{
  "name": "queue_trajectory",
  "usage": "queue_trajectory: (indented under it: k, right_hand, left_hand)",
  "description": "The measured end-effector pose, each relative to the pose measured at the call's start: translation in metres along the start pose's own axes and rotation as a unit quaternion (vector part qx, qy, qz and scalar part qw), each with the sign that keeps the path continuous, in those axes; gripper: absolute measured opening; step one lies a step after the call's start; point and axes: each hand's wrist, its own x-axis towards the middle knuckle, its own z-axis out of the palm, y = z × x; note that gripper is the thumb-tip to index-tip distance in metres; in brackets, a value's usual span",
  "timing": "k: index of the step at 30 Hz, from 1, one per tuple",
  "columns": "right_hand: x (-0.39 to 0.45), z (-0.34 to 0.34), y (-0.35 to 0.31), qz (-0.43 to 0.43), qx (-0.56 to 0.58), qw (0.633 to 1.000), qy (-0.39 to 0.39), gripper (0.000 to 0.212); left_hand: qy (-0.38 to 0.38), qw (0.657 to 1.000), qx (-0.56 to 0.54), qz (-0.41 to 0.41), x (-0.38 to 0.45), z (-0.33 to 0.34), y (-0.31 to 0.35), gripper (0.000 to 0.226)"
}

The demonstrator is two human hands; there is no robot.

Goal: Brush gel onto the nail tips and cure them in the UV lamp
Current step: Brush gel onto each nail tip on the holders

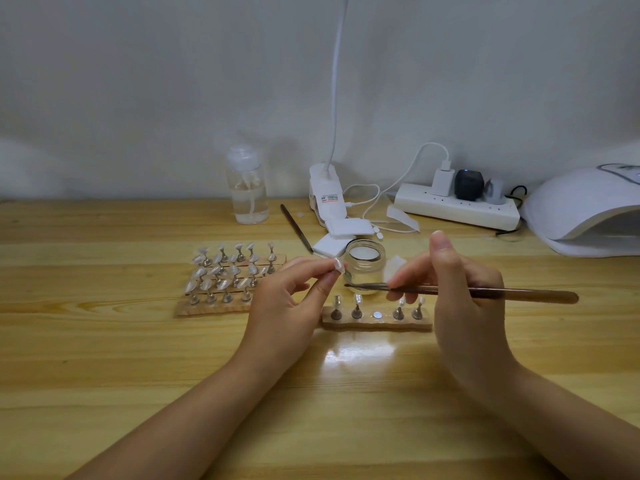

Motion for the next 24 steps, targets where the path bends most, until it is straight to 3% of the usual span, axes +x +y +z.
queue_trajectory:
  k: [7, 15, 24]
  right_hand:
    - [0.0051, 0.0042, 0.0021, -0.015, -0.033, 0.999, -0.011, 0.037]
    - [0.0035, 0.0001, 0.0, 0.002, 0.0, 1.0, -0.005, 0.046]
    - [0.0066, 0.0053, 0.0006, -0.007, -0.022, 0.999, -0.035, 0.04]
  left_hand:
    - [-0.014, 1.0, 0.008, 0.007, 0.0008, 0.0002, -0.0013, 0.021]
    - [-0.01, 1.0, 0.01, 0.002, 0.0004, 0.0, 0.0004, 0.027]
    - [-0.015, 1.0, 0.012, -0.023, -0.0002, -0.0002, 0.0014, 0.027]
